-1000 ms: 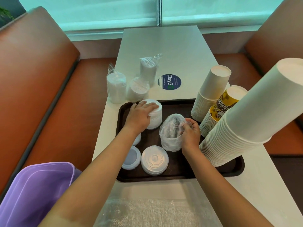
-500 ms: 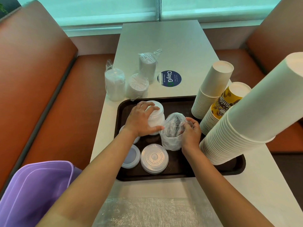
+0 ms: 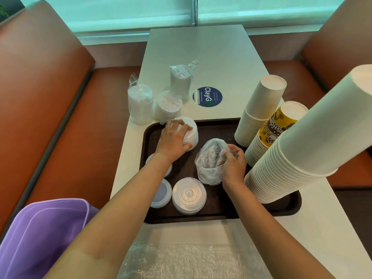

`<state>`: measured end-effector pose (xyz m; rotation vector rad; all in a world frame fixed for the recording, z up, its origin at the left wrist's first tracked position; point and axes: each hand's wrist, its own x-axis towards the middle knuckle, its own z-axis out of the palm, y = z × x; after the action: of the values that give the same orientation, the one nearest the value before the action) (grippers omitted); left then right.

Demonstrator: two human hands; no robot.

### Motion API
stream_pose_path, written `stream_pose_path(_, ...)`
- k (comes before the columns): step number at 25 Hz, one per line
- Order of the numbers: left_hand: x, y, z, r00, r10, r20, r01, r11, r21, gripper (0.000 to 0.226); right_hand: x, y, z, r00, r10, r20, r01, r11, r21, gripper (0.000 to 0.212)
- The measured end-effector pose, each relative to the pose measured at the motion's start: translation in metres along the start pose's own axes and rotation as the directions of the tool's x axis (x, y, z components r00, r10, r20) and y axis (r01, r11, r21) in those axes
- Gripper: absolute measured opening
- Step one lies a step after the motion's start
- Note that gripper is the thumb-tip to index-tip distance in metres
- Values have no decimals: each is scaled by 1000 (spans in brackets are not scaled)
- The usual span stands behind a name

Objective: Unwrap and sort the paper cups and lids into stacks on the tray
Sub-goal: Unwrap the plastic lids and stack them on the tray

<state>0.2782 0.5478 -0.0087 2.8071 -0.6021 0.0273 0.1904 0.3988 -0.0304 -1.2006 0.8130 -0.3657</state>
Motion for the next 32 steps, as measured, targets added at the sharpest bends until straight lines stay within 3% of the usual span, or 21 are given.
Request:
stream_pose_path(9, 4, -6, -2, 994, -58, 90, 49, 994, 97, 83, 1, 1, -1, 1000, 3, 2, -3, 1000, -24, 27)
stream_pose_path(16, 4, -12, -3, 993, -103, 57, 93, 983, 159, 83, -1, 1, 1, 1000, 13, 28, -12, 1000, -21, 27)
stream_pose_path(21, 3, -11, -3, 998, -56, -31, 60, 990, 131, 82, -4, -2, 0, 999, 18, 33, -17, 999, -30, 26)
stream_pose_path(32, 6, -9, -4, 995, -94, 19, 91, 989, 120, 70, -9, -6, 2, 999, 29, 40, -28, 999, -20, 24)
